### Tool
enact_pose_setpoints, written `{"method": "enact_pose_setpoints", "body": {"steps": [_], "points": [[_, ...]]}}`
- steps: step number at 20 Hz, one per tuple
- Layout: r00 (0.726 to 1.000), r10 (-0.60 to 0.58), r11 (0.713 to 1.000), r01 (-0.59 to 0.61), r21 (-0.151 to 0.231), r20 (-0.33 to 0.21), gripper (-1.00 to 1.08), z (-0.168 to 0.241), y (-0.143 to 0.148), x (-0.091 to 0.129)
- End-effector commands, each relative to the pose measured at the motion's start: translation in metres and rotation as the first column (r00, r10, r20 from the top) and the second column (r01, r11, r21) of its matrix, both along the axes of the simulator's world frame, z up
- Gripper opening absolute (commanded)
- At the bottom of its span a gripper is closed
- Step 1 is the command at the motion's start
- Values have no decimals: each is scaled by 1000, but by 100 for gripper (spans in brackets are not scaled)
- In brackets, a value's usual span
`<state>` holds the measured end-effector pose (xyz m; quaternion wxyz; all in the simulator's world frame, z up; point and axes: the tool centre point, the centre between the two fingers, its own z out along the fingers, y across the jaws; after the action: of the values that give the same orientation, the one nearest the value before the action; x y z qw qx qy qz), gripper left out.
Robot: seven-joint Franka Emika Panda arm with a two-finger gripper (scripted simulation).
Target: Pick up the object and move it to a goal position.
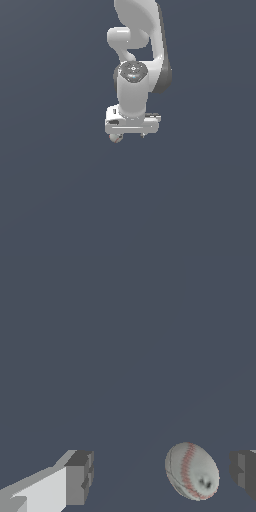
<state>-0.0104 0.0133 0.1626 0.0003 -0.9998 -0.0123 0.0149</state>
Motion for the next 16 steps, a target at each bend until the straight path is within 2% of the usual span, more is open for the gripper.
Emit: {"method": "enact_pose_setpoints", "body": {"steps": [1, 9, 16], "points": [[1000, 0, 1000, 0, 0, 0, 100, 0, 0, 0], [999, -41, 999, 41, 4, 2, 100, 10, -29, 0], [999, -32, 999, 32, 4, 2, 100, 9, -30, -1]]}}
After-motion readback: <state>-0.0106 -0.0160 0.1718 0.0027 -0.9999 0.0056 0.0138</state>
